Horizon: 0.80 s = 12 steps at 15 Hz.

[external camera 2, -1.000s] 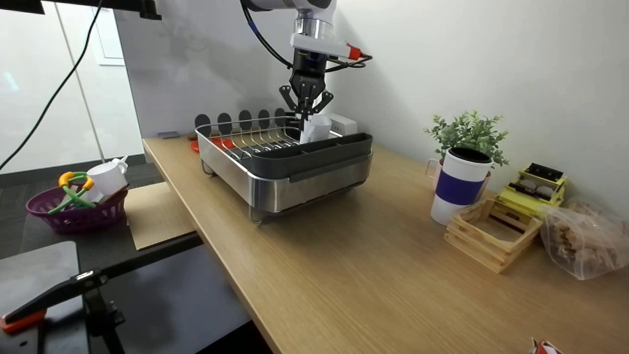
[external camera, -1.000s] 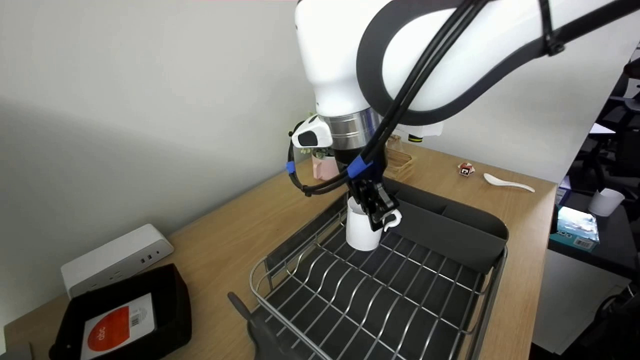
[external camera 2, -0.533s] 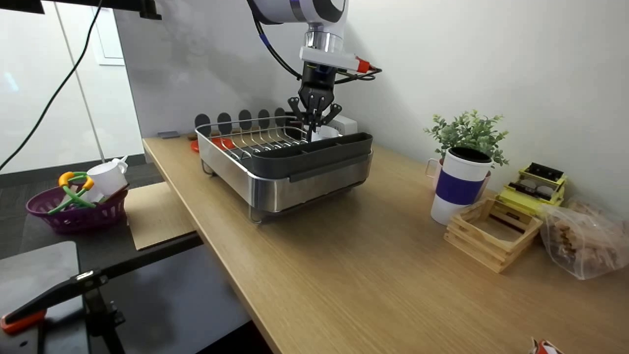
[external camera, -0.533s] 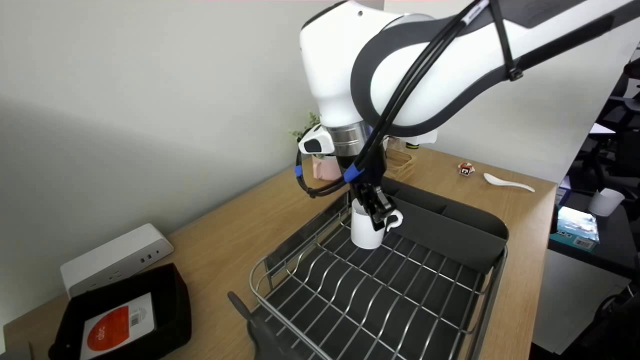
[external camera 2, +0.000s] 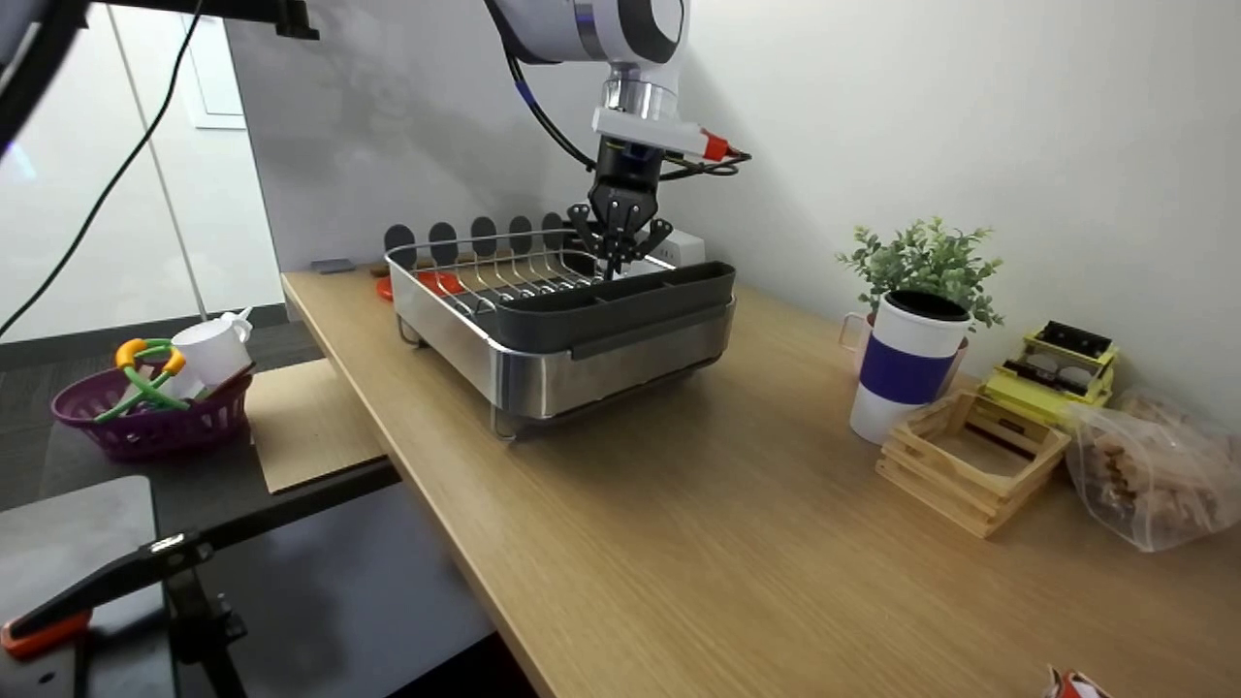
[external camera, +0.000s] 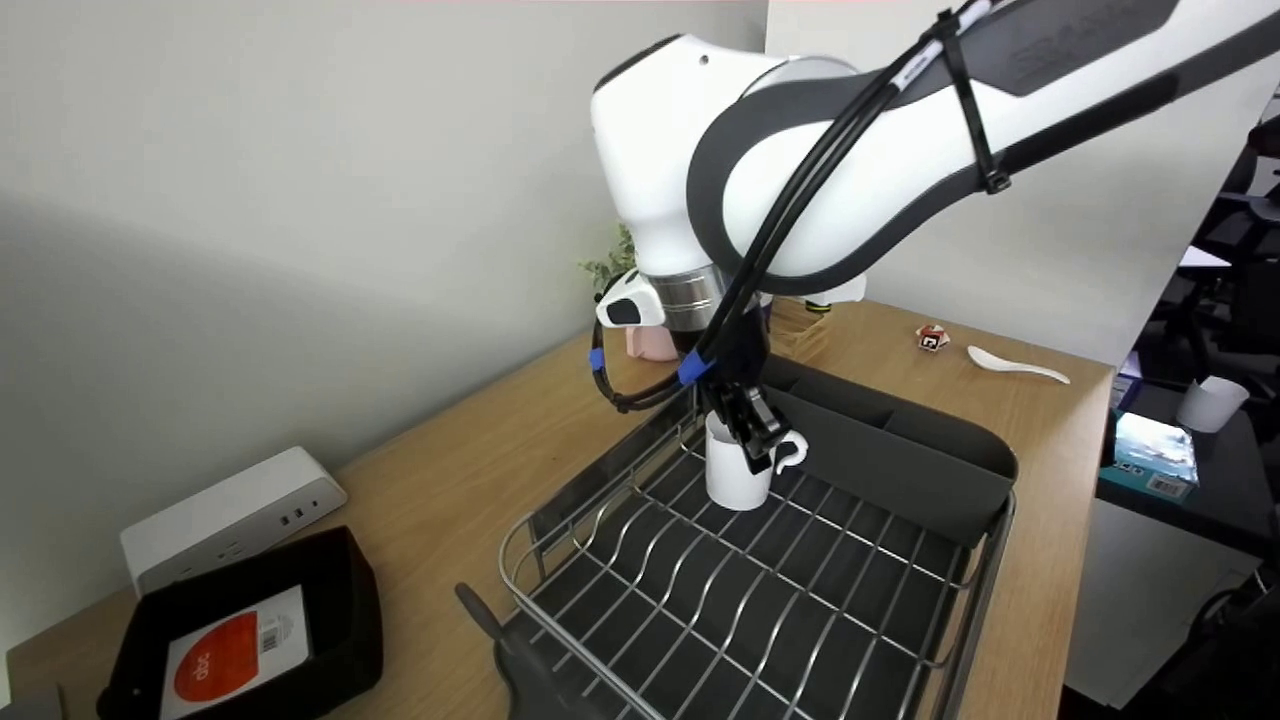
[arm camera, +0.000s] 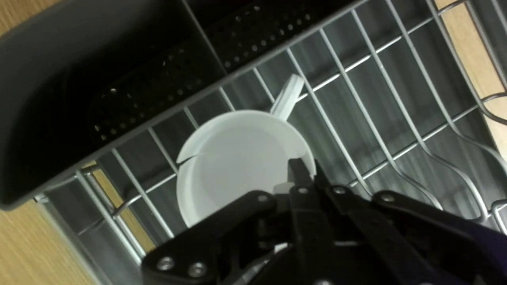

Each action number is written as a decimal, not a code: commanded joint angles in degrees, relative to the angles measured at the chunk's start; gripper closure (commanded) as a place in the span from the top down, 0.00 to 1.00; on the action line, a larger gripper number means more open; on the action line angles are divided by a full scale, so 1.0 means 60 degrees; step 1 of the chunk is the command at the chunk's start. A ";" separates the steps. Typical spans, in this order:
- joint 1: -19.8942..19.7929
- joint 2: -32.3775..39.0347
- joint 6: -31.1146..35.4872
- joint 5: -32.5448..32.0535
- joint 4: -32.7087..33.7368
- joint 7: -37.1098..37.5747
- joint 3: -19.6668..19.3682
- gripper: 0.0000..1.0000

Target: Put the white mug on the plate dryer

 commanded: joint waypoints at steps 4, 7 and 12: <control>0.0075 -0.0077 -0.0057 -0.0270 -0.0023 -0.0013 0.0112 0.49; 0.0122 -0.0348 0.0159 -0.0320 -0.0360 0.0085 0.0143 0.69; 0.0219 -0.1340 0.0946 -0.0527 -0.1570 0.0303 0.0168 0.99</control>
